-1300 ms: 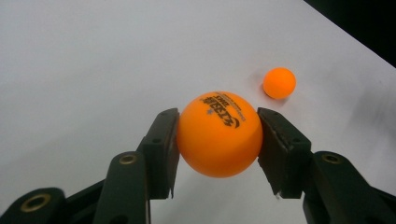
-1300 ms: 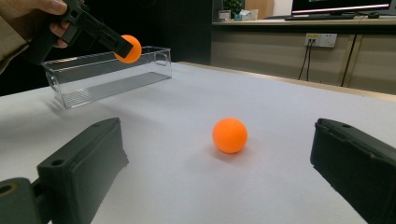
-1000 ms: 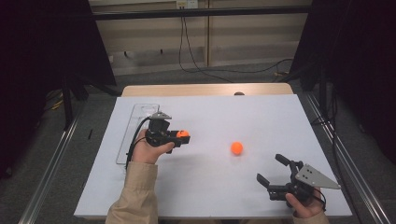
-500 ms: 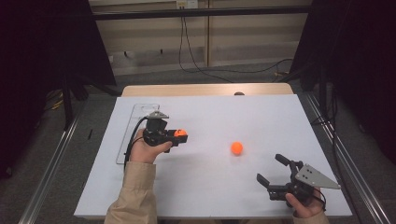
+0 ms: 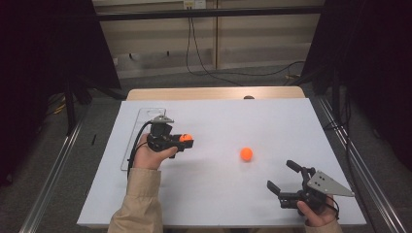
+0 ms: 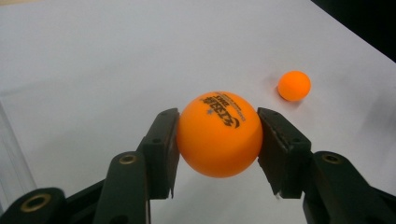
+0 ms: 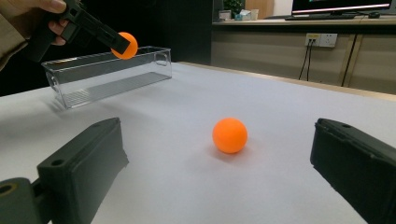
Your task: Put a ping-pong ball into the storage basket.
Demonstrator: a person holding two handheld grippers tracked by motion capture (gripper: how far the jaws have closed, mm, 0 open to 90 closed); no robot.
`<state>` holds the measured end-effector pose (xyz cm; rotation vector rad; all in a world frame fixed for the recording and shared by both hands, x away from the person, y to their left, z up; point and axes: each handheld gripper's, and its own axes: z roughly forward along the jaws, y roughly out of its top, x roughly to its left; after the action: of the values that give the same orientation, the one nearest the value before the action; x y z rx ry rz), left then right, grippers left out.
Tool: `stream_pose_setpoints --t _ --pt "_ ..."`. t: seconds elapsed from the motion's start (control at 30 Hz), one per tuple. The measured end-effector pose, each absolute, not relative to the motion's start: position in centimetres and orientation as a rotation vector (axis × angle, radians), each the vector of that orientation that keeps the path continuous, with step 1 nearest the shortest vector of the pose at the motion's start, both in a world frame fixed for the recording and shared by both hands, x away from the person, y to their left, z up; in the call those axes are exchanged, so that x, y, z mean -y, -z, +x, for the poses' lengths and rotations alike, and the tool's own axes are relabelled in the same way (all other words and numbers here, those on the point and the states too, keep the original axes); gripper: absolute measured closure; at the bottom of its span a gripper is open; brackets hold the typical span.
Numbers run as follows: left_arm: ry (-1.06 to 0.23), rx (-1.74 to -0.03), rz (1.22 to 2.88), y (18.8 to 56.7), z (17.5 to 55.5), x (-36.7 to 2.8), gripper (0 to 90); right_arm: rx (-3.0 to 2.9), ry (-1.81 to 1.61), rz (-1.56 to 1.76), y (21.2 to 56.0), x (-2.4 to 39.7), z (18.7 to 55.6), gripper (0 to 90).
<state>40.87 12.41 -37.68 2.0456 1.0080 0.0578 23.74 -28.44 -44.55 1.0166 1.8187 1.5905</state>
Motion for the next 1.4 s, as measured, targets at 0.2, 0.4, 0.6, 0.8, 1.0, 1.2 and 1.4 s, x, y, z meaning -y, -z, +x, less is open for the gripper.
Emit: stream_pose_setpoints --t 0.2,0.4,0.6,0.8,1.0,1.2,1.4 --pt "-0.062 -1.017 2.039 37.7 40.9 -12.6 50.9 -1.818 -1.59 1.017 44.5 28.4 23.7 2.2" --pt "-0.066 -1.02 2.038 37.6 41.0 -12.9 50.9 -1.819 -1.591 1.017 44.5 28.4 23.7 2.2" --pt "-0.075 -1.027 2.031 37.6 41.0 -13.1 50.9 -1.819 -1.589 1.017 44.5 28.4 23.7 2.2" --pt "-0.083 -1.031 2.033 37.7 41.0 -13.3 50.9 -1.818 -1.59 1.017 44.5 28.4 23.7 2.2" --pt "-0.084 -1.036 2.03 37.7 41.1 -13.4 50.9 -1.819 -1.59 1.015 44.5 28.4 23.7 2.2" --pt "-0.085 -1.04 2.029 37.7 41.1 -13.5 50.9 -1.818 -1.59 1.016 44.5 28.4 23.7 2.2" --pt "-0.09 -1.047 2.025 37.6 41.1 -13.7 50.9 -1.818 -1.589 1.014 44.5 28.4 23.7 2.2"
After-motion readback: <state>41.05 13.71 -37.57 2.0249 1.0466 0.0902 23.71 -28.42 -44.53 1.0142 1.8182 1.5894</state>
